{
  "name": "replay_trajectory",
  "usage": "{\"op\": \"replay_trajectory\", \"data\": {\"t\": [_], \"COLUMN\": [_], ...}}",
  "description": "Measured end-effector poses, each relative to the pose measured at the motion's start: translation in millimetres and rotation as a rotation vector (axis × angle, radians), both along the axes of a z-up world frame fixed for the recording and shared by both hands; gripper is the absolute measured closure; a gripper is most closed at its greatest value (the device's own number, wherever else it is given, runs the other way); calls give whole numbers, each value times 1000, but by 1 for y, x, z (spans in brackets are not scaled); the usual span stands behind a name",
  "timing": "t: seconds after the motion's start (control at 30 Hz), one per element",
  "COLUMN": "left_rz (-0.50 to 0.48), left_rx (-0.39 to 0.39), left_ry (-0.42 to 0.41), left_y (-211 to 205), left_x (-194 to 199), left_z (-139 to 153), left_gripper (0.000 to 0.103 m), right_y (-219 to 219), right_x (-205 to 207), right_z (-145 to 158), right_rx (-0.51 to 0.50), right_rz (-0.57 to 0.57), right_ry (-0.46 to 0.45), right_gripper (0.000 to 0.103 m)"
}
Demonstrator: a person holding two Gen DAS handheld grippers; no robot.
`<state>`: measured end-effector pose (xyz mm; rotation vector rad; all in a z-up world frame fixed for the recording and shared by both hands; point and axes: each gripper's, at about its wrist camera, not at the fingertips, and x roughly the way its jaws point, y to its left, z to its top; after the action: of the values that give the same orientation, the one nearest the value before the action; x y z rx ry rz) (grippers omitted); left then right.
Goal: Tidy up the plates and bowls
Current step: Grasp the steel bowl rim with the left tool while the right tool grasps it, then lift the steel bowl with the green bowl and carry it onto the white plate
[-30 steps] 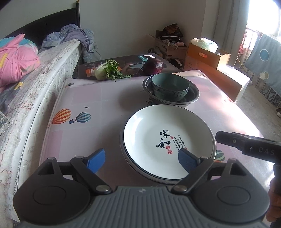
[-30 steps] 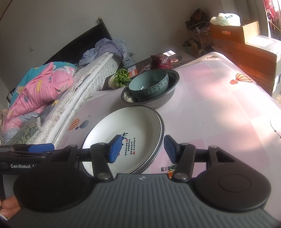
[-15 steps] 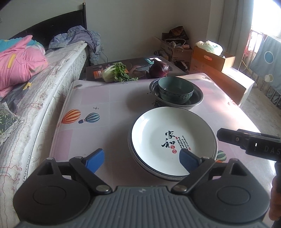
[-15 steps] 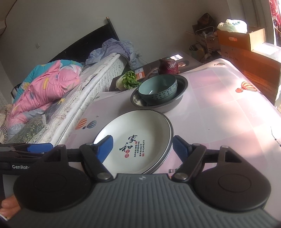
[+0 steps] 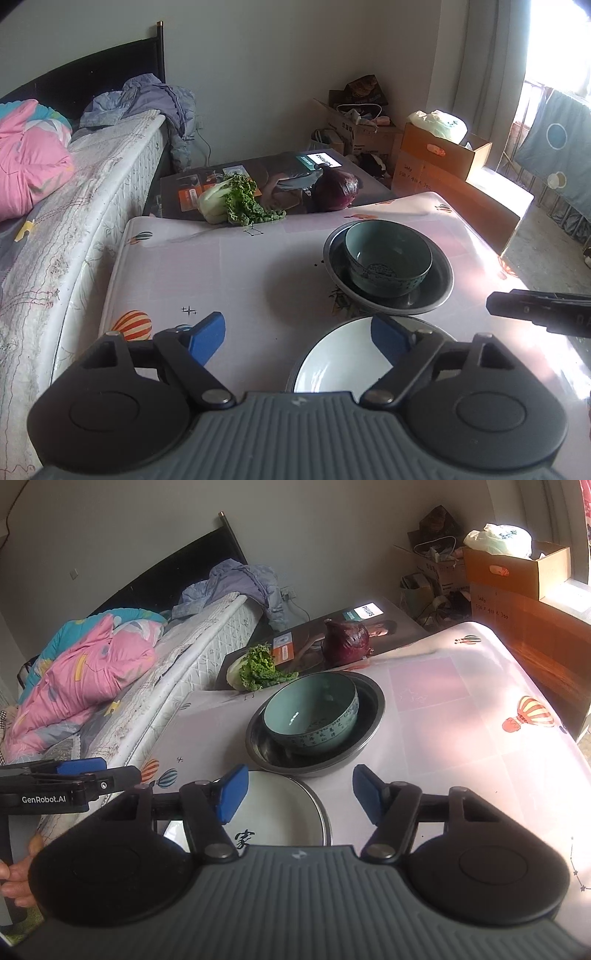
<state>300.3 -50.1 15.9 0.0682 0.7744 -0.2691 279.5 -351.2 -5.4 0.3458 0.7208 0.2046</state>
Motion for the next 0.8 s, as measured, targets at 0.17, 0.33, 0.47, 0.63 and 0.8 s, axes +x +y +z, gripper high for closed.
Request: {"op": "replay_trajectory", "data": {"t": [0.17,0.33,0.47,0.63,0.8], "left_rz": [-21,-23,-33,-37,-29], "left_rx": [-73,-130,-145,-139,-155], "left_ry": [93,181,235,297,326], "left_y": [-11,-21,-28,-35,-39], "left_x": [61,105,123,134,144], "left_z": [-21,-42,-57,-73,-82], "left_gripper": [41,56,63,67,71], "right_y": [-24,-43,-48,-50,-50], "right_x": [49,89,109,123,135], "right_z": [-22,-49,-66,-82,-97], "right_rx": [36,107,150,169,221], "right_rz": [-40,-60,-59,-57,-47], "right_ry": [47,111,148,179,208], "right_gripper": [58,67,71,76,81]}}
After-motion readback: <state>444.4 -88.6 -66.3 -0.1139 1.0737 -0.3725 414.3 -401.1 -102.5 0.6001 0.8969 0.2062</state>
